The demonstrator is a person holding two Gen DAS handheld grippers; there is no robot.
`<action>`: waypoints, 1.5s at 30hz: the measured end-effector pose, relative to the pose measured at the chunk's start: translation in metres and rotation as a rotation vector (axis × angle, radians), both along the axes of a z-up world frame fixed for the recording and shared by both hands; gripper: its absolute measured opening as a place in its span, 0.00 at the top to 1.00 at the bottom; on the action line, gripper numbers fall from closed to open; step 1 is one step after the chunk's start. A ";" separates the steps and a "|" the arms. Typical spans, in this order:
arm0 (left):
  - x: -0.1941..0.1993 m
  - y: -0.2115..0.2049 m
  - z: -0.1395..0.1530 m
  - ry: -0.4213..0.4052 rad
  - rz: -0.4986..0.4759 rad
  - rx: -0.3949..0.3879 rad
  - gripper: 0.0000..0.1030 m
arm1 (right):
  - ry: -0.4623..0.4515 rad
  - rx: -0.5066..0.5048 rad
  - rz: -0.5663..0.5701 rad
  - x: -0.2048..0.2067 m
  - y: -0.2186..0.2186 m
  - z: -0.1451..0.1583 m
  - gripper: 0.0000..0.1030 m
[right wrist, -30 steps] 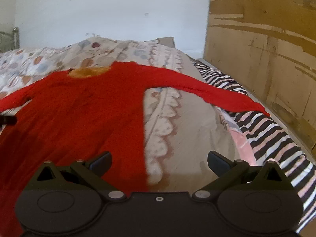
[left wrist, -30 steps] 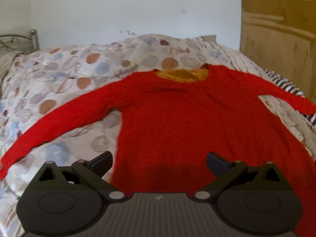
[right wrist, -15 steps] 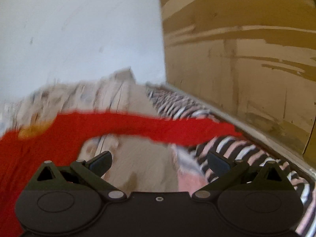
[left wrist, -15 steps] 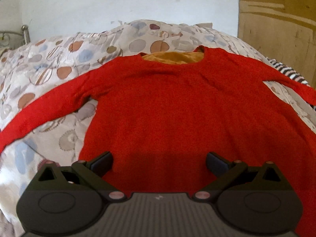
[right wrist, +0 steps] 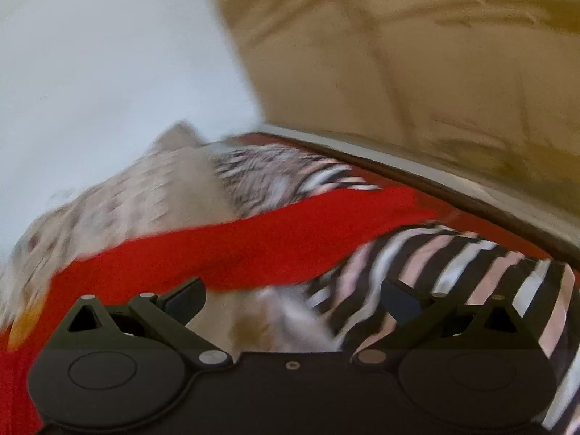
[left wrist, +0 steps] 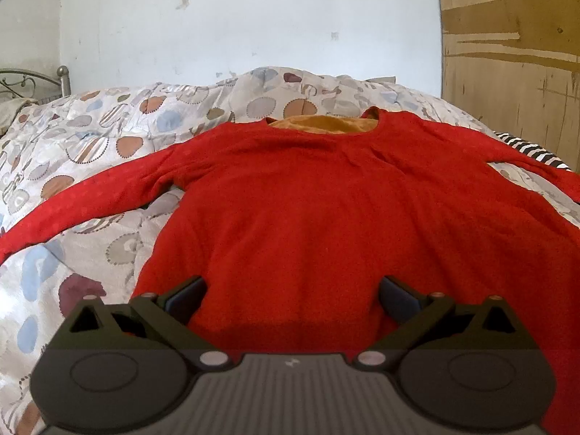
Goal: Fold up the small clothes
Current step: 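Reach the right tool to the nearest sleeve cuff and grasp it, then carry the held sleeve across the chest with the right tool, release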
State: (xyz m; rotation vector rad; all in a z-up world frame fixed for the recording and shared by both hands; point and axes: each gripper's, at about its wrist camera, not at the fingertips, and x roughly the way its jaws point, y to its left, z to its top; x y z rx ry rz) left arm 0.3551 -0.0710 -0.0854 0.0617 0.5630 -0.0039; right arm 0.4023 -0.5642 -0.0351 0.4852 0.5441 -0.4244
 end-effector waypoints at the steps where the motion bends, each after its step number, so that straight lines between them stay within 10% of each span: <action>1: 0.000 0.000 0.000 0.000 -0.001 -0.004 0.00 | 0.000 0.025 -0.051 0.004 -0.011 -0.003 0.03; 9: -0.001 0.002 -0.003 -0.012 0.002 -0.016 0.00 | -0.018 0.112 -0.298 0.040 -0.059 -0.025 0.20; 15: -0.002 0.001 -0.003 -0.015 0.003 -0.015 0.00 | 0.037 0.131 -0.416 0.053 -0.074 -0.040 0.57; 18: -0.002 0.001 -0.004 -0.017 0.003 -0.016 0.00 | -0.018 0.154 -0.417 0.049 -0.078 -0.041 0.92; 20: -0.002 0.002 -0.004 -0.016 0.003 -0.017 0.00 | -0.039 0.082 -0.388 0.053 -0.073 -0.031 0.93; 27: -0.003 0.002 -0.002 -0.019 0.009 -0.016 0.00 | -0.185 -0.156 -0.190 0.074 -0.021 0.042 0.94; 35: -0.011 0.040 0.043 -0.051 0.074 -0.219 0.00 | -0.361 -0.396 0.176 0.095 0.106 0.131 0.94; 45: -0.026 0.113 0.086 -0.157 0.278 -0.294 0.00 | -0.429 -0.446 0.706 0.077 0.278 0.134 0.95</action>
